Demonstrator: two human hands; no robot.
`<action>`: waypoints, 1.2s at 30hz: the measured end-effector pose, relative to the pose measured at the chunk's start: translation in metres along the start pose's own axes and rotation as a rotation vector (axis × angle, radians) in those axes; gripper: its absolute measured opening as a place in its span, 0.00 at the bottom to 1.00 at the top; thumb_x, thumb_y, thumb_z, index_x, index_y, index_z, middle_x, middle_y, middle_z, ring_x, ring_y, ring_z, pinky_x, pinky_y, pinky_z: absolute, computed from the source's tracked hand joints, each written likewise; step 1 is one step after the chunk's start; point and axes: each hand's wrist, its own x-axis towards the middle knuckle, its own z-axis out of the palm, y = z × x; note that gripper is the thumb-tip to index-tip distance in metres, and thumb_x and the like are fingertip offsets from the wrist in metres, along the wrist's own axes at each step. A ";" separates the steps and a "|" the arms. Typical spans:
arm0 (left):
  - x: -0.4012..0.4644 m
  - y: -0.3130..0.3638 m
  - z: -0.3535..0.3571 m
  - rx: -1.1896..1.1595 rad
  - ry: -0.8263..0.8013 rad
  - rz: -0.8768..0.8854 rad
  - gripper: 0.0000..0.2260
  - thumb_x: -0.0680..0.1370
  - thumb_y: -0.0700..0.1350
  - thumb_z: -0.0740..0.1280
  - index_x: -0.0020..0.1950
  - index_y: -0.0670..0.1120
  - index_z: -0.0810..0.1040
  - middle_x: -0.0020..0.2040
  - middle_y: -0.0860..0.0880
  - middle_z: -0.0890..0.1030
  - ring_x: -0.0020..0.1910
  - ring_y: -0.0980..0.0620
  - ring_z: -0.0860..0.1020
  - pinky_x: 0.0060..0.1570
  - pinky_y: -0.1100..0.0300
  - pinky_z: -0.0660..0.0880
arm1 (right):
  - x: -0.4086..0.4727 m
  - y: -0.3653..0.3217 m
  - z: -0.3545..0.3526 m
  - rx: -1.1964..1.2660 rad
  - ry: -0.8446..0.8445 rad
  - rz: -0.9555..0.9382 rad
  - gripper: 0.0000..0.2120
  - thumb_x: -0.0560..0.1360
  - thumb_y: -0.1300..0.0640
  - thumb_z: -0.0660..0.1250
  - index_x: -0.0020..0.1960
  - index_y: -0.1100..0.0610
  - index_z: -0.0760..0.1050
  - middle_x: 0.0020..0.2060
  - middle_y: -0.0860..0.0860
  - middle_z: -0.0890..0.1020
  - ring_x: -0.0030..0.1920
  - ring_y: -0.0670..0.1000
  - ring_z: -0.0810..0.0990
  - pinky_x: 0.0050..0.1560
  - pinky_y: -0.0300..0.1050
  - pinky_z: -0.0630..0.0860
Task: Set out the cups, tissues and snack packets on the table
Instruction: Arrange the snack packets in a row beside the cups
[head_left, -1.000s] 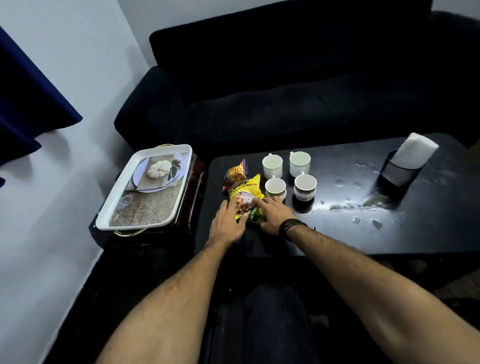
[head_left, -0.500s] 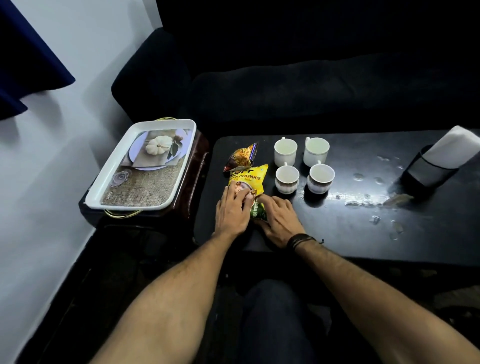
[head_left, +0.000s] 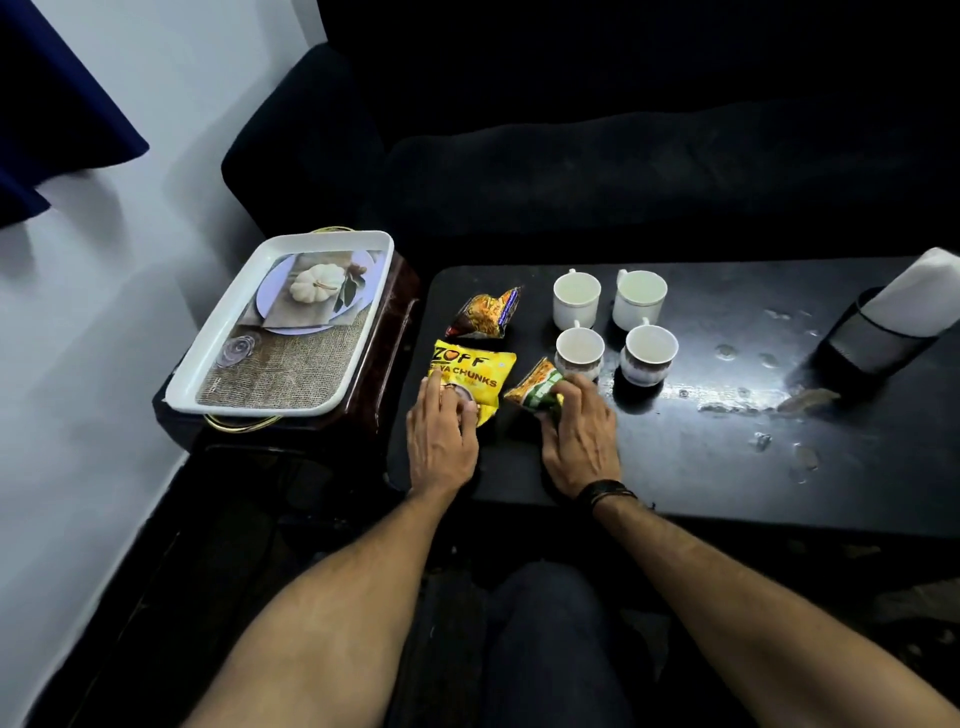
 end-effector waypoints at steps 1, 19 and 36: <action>0.001 0.001 0.000 0.042 0.006 -0.009 0.11 0.81 0.54 0.55 0.54 0.48 0.71 0.76 0.47 0.65 0.74 0.46 0.65 0.69 0.48 0.67 | 0.002 -0.001 0.001 -0.019 0.007 0.023 0.18 0.72 0.55 0.66 0.59 0.52 0.65 0.64 0.54 0.72 0.58 0.56 0.73 0.52 0.52 0.70; 0.005 0.003 0.001 0.166 -0.044 -0.121 0.30 0.77 0.51 0.57 0.80 0.57 0.53 0.82 0.50 0.50 0.80 0.50 0.50 0.72 0.44 0.60 | 0.139 -0.067 0.039 -0.068 -0.026 -0.006 0.25 0.72 0.51 0.65 0.67 0.54 0.65 0.72 0.55 0.64 0.73 0.59 0.60 0.69 0.58 0.66; 0.008 0.000 0.010 0.155 -0.023 -0.118 0.28 0.81 0.59 0.48 0.80 0.56 0.50 0.82 0.49 0.48 0.80 0.50 0.49 0.73 0.42 0.60 | 0.186 -0.068 0.082 0.061 -0.327 0.235 0.26 0.79 0.47 0.58 0.73 0.56 0.61 0.69 0.61 0.67 0.67 0.63 0.68 0.66 0.58 0.67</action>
